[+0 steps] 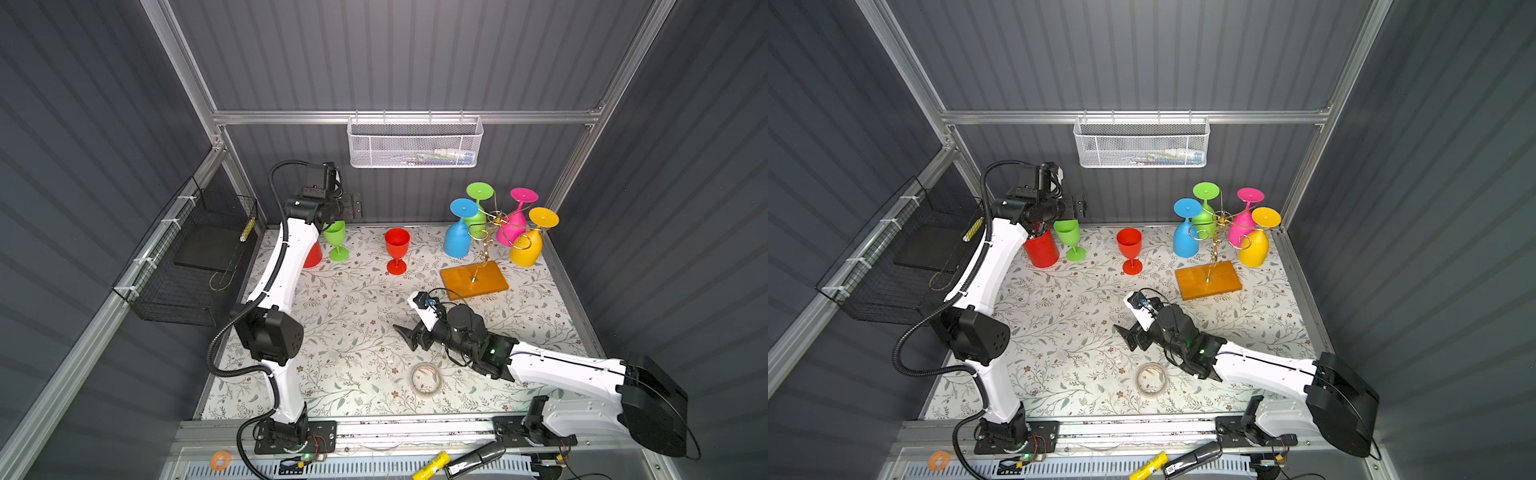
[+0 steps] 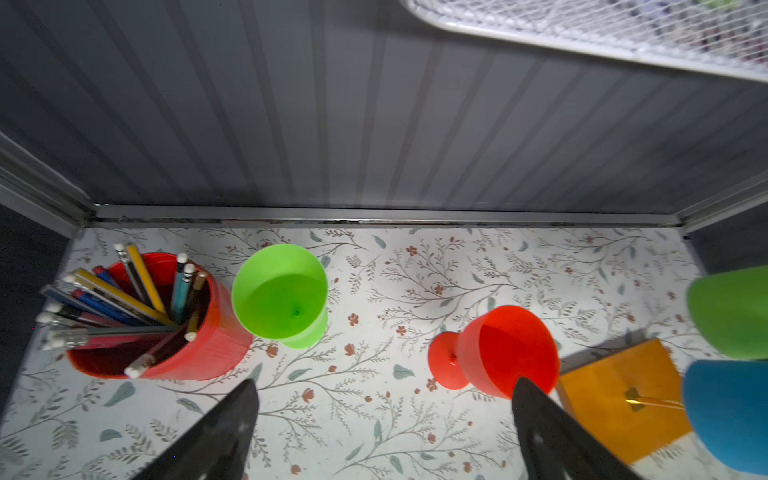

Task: Take the wine glass off the wine glass rack
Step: 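Raise the left gripper and move it to the blue glass on the rack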

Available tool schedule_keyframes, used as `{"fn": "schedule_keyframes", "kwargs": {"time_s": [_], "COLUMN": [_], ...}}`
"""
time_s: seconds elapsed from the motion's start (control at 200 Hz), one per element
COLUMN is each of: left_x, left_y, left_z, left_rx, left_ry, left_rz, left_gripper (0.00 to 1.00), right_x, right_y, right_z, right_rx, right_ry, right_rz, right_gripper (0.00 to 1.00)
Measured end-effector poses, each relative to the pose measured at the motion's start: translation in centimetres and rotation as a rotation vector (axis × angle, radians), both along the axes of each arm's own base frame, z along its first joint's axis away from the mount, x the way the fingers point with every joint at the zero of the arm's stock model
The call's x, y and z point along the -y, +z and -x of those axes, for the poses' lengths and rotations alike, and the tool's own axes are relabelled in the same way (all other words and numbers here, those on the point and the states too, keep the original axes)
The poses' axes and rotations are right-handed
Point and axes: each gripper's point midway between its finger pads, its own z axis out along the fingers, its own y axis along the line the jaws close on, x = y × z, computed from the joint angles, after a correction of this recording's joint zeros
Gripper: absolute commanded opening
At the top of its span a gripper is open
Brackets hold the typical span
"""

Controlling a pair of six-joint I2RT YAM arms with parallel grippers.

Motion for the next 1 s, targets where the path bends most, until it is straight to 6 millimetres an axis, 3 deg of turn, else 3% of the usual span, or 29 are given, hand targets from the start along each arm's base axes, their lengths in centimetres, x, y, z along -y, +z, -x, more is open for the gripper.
{"fn": "schedule_keyframes", "kwargs": {"time_s": [0.12, 0.33, 0.415, 0.735, 0.911, 0.996], "left_x": [2.8, 13.4, 16.3, 19.1, 20.9, 21.8], "left_y": [0.5, 0.8, 0.5, 3.1, 3.3, 3.7], "left_z": [1.2, 4.0, 4.9, 4.8, 5.5, 5.7], "left_rx": [0.001, -0.03, -0.069, -0.062, -0.104, -0.11], "left_ry": [-0.043, -0.206, -0.24, -0.204, -0.202, -0.212], "left_rz": [0.124, 0.405, 0.523, 0.807, 0.907, 0.945], "left_gripper": [0.91, 0.79, 0.78, 0.71, 0.65, 0.64], "right_x": [-0.3, -0.8, -0.3, 5.2, 7.1, 7.7], "right_y": [-2.0, -2.7, -2.1, 2.5, 3.8, 3.4], "right_z": [-0.3, 0.4, 0.6, -1.3, -2.8, -3.7], "right_rx": [-0.017, 0.043, 0.105, 0.424, 0.607, 0.677], "right_ry": [0.005, 0.013, -0.01, -0.295, -0.485, -0.568], "right_rz": [0.049, 0.097, 0.11, 0.146, 0.254, 0.356], "right_gripper": [0.9, 0.89, 0.89, 0.88, 0.88, 0.87]}}
